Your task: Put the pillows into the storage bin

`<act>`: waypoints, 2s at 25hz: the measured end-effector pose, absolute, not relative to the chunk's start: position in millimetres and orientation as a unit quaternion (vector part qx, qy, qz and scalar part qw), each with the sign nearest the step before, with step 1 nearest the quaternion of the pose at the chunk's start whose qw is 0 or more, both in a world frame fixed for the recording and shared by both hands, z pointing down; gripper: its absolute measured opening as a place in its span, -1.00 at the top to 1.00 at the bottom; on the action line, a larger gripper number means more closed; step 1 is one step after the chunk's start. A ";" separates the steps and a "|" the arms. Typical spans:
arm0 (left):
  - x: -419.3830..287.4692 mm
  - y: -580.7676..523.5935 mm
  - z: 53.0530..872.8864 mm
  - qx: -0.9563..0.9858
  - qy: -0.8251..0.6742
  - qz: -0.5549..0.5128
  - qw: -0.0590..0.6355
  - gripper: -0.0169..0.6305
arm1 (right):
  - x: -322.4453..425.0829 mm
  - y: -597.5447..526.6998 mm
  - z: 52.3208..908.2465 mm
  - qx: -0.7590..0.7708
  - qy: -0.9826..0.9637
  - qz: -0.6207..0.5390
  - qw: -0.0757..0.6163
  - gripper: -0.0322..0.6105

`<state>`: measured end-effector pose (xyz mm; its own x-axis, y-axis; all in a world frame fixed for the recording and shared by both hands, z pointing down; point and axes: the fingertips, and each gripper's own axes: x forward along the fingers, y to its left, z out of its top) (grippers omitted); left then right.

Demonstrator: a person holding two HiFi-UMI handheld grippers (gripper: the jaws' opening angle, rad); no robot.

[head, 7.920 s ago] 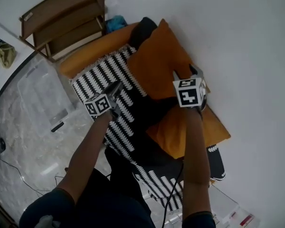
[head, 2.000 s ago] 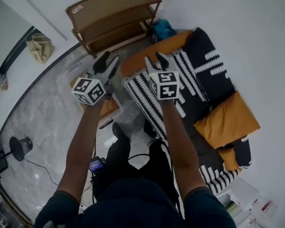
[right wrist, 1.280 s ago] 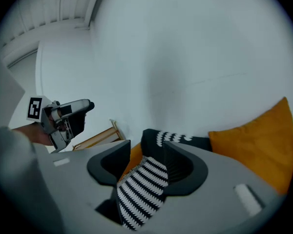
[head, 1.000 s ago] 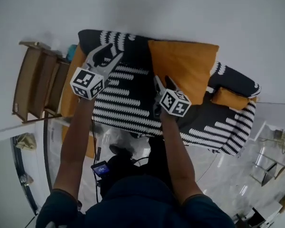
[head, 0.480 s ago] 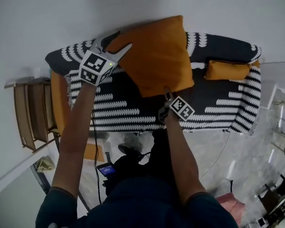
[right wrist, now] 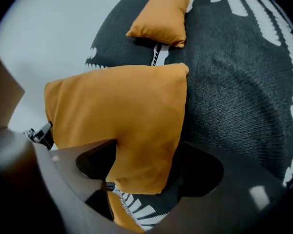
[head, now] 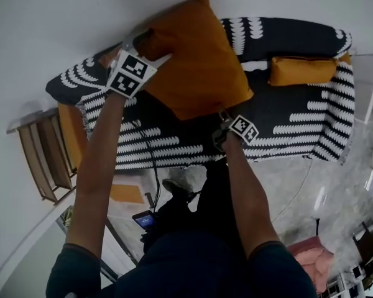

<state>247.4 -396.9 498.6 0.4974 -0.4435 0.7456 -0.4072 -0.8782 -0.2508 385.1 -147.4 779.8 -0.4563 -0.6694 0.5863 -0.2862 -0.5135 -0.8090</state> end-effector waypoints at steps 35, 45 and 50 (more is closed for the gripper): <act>-195.2 -149.2 404.0 -0.679 0.688 -0.199 -0.164 0.73 | 161.1 -209.7 532.9 -0.346 0.821 -0.435 -0.131 0.85; -373.4 50.2 379.9 -0.558 0.794 -0.147 -0.190 0.73 | -43.2 -118.2 489.4 -0.230 0.862 -0.412 -0.184 0.85; -445.6 156.2 372.5 -0.496 0.834 -0.138 -0.199 0.74 | -134.9 -44.3 489.6 -0.177 0.861 -0.428 -0.212 0.85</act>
